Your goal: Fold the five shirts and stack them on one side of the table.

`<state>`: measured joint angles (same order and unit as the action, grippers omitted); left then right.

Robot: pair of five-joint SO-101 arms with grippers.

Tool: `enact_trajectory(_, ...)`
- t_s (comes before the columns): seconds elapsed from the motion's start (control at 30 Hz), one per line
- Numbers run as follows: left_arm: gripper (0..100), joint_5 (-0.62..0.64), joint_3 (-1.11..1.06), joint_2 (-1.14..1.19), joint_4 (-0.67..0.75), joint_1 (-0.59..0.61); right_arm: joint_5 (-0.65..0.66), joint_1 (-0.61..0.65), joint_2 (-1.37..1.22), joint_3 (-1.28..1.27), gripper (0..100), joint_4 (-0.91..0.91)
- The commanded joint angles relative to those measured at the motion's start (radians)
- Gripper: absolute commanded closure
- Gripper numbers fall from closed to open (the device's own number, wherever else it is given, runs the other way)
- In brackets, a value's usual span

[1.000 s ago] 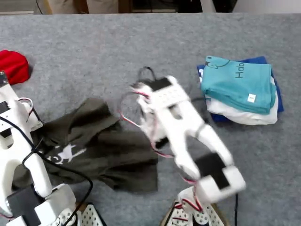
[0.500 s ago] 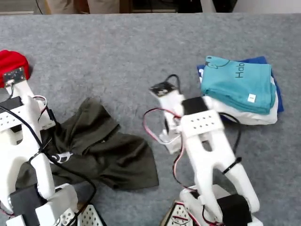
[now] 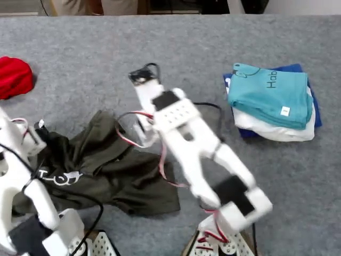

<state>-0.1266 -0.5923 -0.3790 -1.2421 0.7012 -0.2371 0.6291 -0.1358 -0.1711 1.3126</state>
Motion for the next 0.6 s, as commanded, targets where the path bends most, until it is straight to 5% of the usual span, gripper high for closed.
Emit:
enact_trajectory(0.0, 73, -0.037, 0.014, -0.084, -0.003, 0.061, -0.017, 0.050, -0.193, 0.229, 93.8, -0.017)
enact_trajectory(0.57, 73, -0.054, -0.121, -0.108, 0.081, 0.129, -0.087, 0.124, -0.928, 1.239, 89.9, 0.414)
